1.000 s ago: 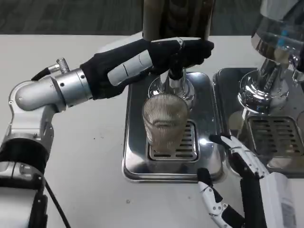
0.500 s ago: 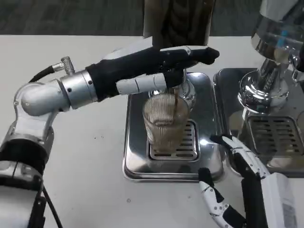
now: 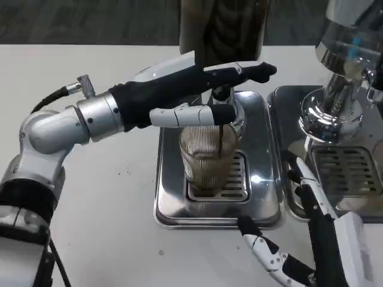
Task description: Grasp the cup under the faucet to collect the drink, then remove the cup.
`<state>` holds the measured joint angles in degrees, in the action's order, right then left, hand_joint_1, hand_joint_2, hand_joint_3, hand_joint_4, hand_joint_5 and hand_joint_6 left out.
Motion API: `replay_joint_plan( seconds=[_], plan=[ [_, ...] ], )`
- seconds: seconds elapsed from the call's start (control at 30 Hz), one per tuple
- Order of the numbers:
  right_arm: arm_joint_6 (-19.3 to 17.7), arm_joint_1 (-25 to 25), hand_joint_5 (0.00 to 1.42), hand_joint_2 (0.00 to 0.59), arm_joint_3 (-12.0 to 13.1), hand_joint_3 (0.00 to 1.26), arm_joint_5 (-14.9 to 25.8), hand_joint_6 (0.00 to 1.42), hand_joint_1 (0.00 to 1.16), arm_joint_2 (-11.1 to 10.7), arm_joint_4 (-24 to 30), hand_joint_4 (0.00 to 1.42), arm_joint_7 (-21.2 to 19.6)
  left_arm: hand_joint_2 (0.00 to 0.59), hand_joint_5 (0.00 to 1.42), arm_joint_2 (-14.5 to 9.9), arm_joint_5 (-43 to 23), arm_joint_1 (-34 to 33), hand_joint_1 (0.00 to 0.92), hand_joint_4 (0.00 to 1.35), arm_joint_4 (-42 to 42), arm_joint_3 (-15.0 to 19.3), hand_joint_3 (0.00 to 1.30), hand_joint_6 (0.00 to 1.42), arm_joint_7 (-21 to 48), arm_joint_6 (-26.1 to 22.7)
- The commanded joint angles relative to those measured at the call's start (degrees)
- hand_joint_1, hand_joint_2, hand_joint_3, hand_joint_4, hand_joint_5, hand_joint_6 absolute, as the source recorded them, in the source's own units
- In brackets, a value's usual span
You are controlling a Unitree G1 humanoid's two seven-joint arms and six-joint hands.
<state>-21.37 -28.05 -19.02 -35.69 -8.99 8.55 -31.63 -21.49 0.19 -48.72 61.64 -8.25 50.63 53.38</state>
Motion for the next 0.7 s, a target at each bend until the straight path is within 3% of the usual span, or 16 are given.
replay_joint_plan(
  seconds=[0.03,0.33,0.7],
  plan=[
    [-2.98,2.19,0.12,0.222,1.64,0.06,6.94,0.18,0.59,-0.51,-2.76,0.05,5.13,0.07,0.0,-1.02,3.4,3.01,0.0,0.0,1.81,-1.98,0.11,0.0,0.83,-1.52],
    [-4.56,7.15,0.06,0.204,3.71,0.0,15.97,0.15,0.64,0.1,-7.92,0.02,14.0,0.073,0.0,-1.45,3.49,3.15,0.0,0.0,1.81,-2.04,0.11,0.0,-0.05,-1.36],
    [-4.75,13.0,0.02,0.201,5.34,0.0,20.22,0.12,0.66,1.3,-13.45,0.0,21.33,0.078,0.0,-1.67,3.24,3.33,0.0,0.0,1.64,-2.07,0.11,0.0,-0.52,-1.44]
  ],
)
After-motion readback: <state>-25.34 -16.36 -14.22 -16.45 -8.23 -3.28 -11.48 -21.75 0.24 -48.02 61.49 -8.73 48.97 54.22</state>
